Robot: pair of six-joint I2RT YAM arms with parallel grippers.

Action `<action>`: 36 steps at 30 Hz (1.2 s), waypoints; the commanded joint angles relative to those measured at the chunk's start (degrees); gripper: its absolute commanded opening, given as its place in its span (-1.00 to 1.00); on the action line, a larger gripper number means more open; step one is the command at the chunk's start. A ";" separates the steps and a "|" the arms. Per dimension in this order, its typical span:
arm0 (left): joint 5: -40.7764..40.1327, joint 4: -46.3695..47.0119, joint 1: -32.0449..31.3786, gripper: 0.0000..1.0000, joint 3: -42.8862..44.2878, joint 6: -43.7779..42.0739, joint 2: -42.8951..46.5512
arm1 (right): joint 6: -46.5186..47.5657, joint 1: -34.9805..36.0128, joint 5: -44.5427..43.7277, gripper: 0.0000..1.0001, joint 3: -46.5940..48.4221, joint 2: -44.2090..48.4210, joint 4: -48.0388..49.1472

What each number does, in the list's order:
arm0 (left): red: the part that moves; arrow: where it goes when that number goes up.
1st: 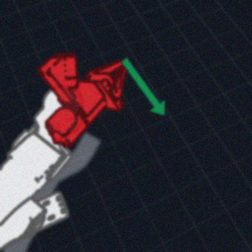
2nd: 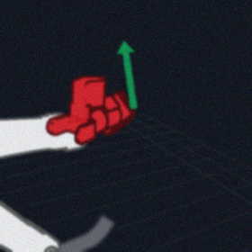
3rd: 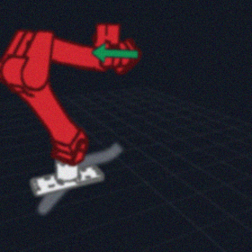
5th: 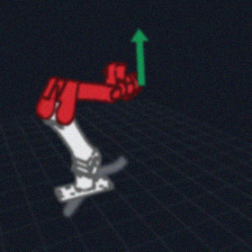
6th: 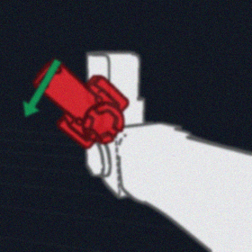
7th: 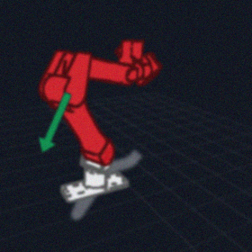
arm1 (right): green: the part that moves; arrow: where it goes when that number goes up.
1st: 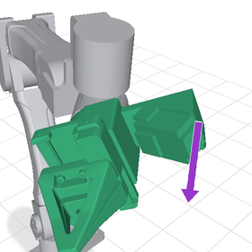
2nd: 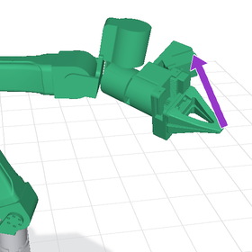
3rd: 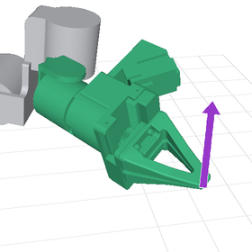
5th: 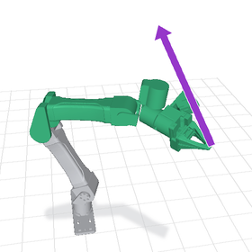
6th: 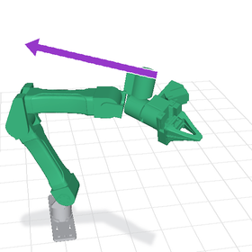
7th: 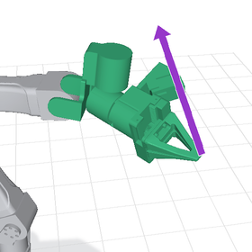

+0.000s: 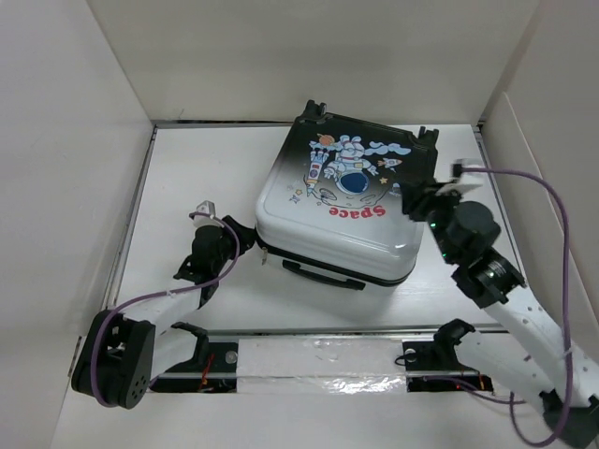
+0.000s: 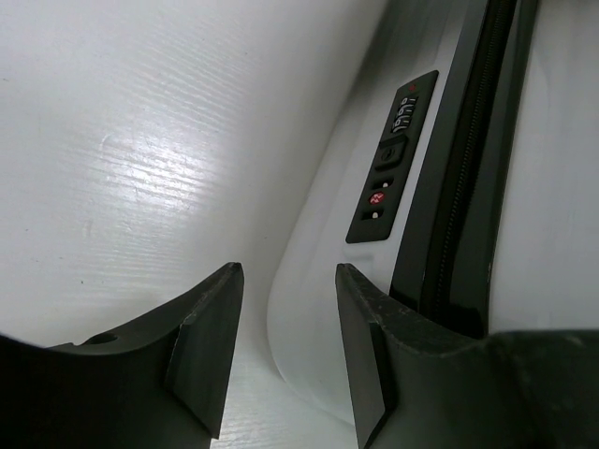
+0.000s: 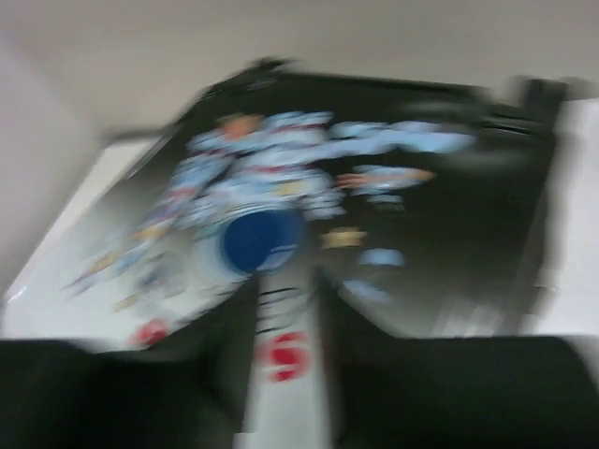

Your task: Pack the luggage

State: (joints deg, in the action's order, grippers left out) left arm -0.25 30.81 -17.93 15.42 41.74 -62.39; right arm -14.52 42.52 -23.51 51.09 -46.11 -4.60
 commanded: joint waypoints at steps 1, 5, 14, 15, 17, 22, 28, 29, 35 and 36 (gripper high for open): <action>2.36 6.90 -0.61 -0.15 4.53 0.10 1.49 | -2.79 -19.35 6.84 -0.08 -4.50 5.32 -2.43; 1.75 6.55 -0.61 -0.14 4.97 -0.60 1.83 | -5.77 -42.04 30.87 1.00 -5.39 1.91 0.37; 3.32 6.90 -0.61 -0.07 6.55 -2.71 -0.10 | -13.42 -47.38 63.41 1.00 -3.29 -21.10 19.80; 3.76 7.59 -1.22 -0.08 5.68 -2.89 -0.01 | -13.51 -46.05 62.97 1.00 -2.58 -22.70 19.98; 2.28 8.65 -4.28 -0.09 4.71 -3.06 1.12 | -14.04 -43.41 62.36 1.00 -0.12 -25.95 21.21; 3.59 9.62 -7.11 -0.10 2.17 -3.50 2.45 | -13.78 -32.98 62.53 0.99 10.41 -39.74 21.92; 2.02 12.96 -15.70 -0.11 -1.36 -1.66 2.72 | -6.66 -24.78 62.62 0.98 36.25 -55.90 9.09; 1.23 13.40 -17.38 -0.11 -1.44 -1.48 2.19 | -6.22 -24.25 62.71 1.00 38.71 -57.24 8.56; -4.14 18.32 -27.40 -0.10 -0.40 0.54 -3.17 | -1.49 -22.40 62.10 1.00 55.25 -63.23 -1.19; -4.75 18.67 -28.29 -0.10 0.31 0.45 -4.13 | -0.78 -21.70 61.83 1.00 56.04 -63.05 -1.63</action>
State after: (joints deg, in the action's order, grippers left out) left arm -11.57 34.30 -41.12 11.88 38.24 -64.88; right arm -14.06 11.40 21.63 101.16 -113.45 -0.73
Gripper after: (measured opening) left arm 0.444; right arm 1.002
